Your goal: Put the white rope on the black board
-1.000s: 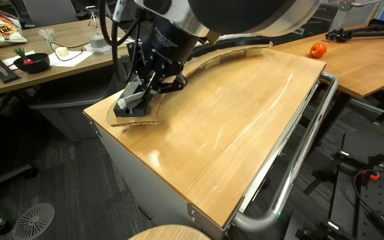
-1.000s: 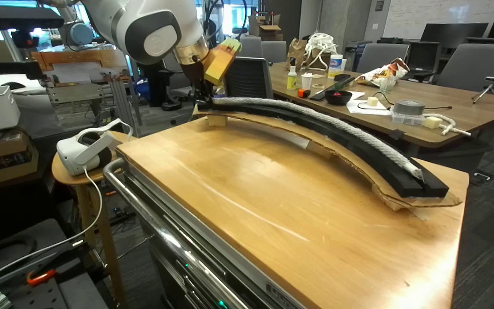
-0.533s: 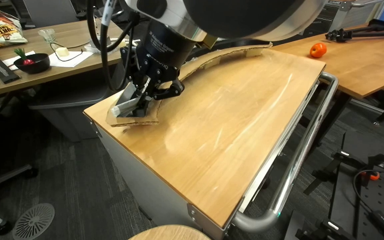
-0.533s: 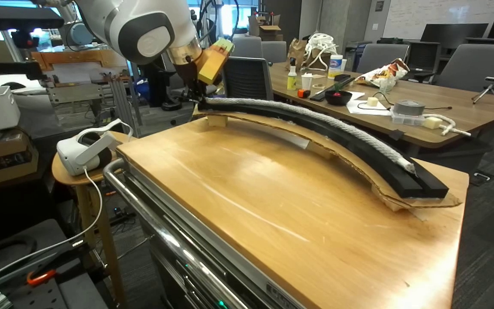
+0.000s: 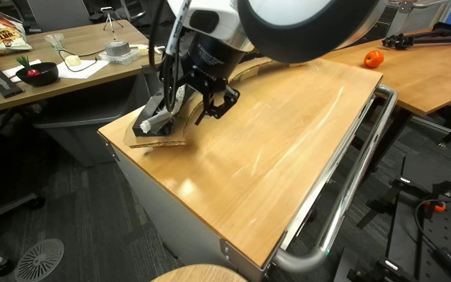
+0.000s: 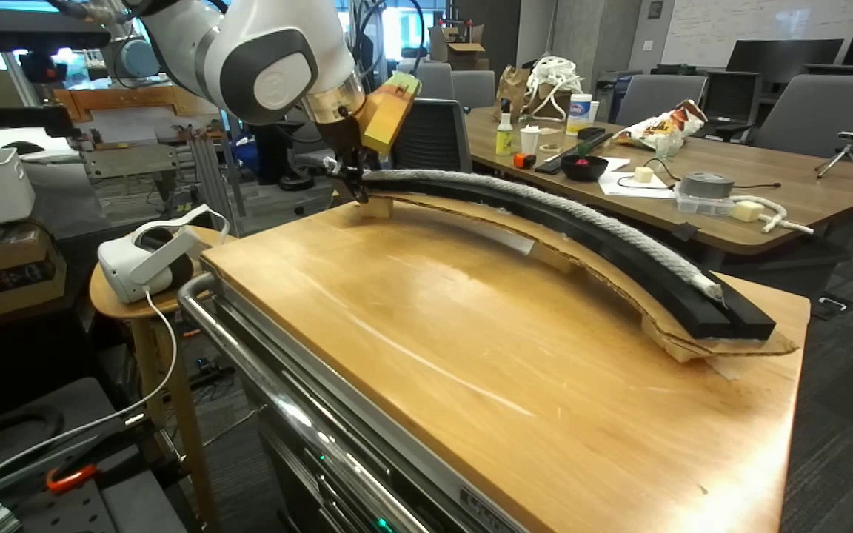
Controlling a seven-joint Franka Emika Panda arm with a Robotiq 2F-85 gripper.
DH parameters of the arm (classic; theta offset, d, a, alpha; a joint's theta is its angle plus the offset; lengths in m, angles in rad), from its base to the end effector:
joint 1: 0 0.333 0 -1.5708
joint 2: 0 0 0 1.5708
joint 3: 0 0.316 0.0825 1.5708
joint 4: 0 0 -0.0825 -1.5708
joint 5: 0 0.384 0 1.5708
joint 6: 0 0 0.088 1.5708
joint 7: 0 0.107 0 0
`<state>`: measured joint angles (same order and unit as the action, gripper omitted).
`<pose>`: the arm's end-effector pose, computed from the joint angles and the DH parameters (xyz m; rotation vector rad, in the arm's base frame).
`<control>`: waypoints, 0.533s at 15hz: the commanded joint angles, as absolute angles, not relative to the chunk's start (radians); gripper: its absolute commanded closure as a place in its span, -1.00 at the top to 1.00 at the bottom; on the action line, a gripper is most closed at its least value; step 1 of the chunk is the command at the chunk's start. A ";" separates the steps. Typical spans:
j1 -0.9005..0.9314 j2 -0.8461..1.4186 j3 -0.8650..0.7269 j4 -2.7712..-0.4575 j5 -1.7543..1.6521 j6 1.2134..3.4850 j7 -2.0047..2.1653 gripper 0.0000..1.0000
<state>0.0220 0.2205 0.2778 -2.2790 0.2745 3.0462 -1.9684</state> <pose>0.5556 0.1466 0.3213 1.5187 2.3107 0.6830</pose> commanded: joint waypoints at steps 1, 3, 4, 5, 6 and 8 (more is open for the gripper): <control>-0.023 0.129 0.308 -2.411 0.314 3.193 -2.022 0.98; -0.092 0.099 0.382 -2.497 0.387 3.360 -2.027 1.00; -0.149 0.086 0.447 -2.530 0.399 3.428 -2.003 1.00; -0.204 0.075 0.498 -2.570 0.363 3.506 -1.935 1.00; -0.245 0.072 0.526 -2.607 0.297 3.584 -1.854 1.00; -0.310 0.058 0.532 -2.699 0.170 3.729 -1.714 1.00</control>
